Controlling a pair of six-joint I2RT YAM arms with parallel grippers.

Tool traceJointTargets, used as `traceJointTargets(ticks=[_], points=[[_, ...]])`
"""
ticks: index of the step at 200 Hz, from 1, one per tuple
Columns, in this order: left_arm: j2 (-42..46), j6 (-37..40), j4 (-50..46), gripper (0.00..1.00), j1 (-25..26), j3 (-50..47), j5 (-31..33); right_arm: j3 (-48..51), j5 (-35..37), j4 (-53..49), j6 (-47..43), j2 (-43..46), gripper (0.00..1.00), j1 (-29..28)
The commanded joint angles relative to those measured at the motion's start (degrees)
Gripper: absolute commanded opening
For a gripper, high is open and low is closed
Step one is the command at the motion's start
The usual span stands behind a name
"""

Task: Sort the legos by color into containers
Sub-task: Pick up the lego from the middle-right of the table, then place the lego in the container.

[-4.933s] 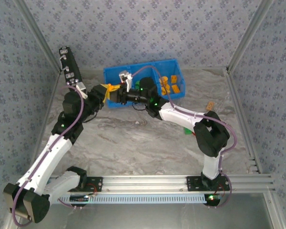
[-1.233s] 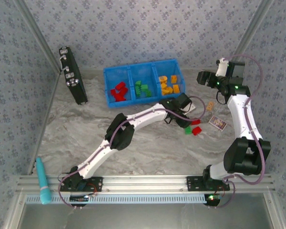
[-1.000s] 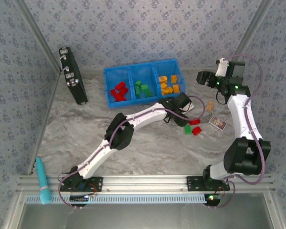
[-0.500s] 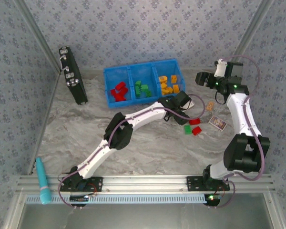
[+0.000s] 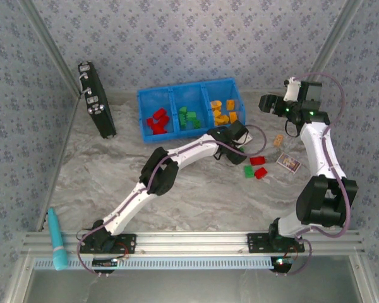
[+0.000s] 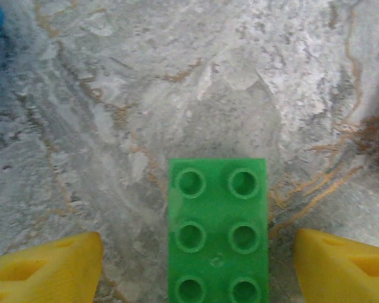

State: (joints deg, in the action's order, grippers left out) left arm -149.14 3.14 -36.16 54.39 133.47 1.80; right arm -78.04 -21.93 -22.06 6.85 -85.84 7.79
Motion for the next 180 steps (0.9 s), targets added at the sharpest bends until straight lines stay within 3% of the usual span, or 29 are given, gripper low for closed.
traceJointTargets(ticks=[1, 31, 59, 78, 98, 118, 136, 180], points=[[-1.39, -0.01, -2.47, 0.68, 0.2, 1.0, -1.83, -1.36, -0.01, 0.01, 0.16, 0.72, 0.88, 0.4], [-0.92, -1.18, -5.6, 0.47, 0.08, 0.24, -3.41, -0.21, 4.34, -1.92, 2.64, 2.14, 0.89, 1.13], [3.86, -1.71, -5.29, 0.33, -0.95, -6.82, -4.85, 4.95, 6.51, -2.78, 12.3, 5.06, 0.91, 4.73], [9.75, -1.71, -3.24, 0.29, -2.6, -13.74, -4.97, 11.88, 5.36, -0.74, 16.85, 7.92, 0.93, 6.33], [16.44, -1.59, -0.88, 0.28, -5.13, -19.07, -5.07, 15.7, 4.27, -2.51, 15.56, 9.92, 0.94, 5.66], [22.42, -1.27, -1.03, 0.28, -7.79, -20.35, -4.72, 18.47, 2.66, -5.83, 13.56, 11.78, 0.94, 2.58], [26.52, -0.37, -1.02, 0.28, -9.98, -19.97, -3.88, 20.11, 3.76, -9.24, 10.65, 13.86, 0.92, -4.04], [26.6, 1.54, -0.73, 0.27, -17.27, -13.06, -1.59, 20.56, 10.24, -18.74, 9.53, 14.95, 0.77, -16.96]])
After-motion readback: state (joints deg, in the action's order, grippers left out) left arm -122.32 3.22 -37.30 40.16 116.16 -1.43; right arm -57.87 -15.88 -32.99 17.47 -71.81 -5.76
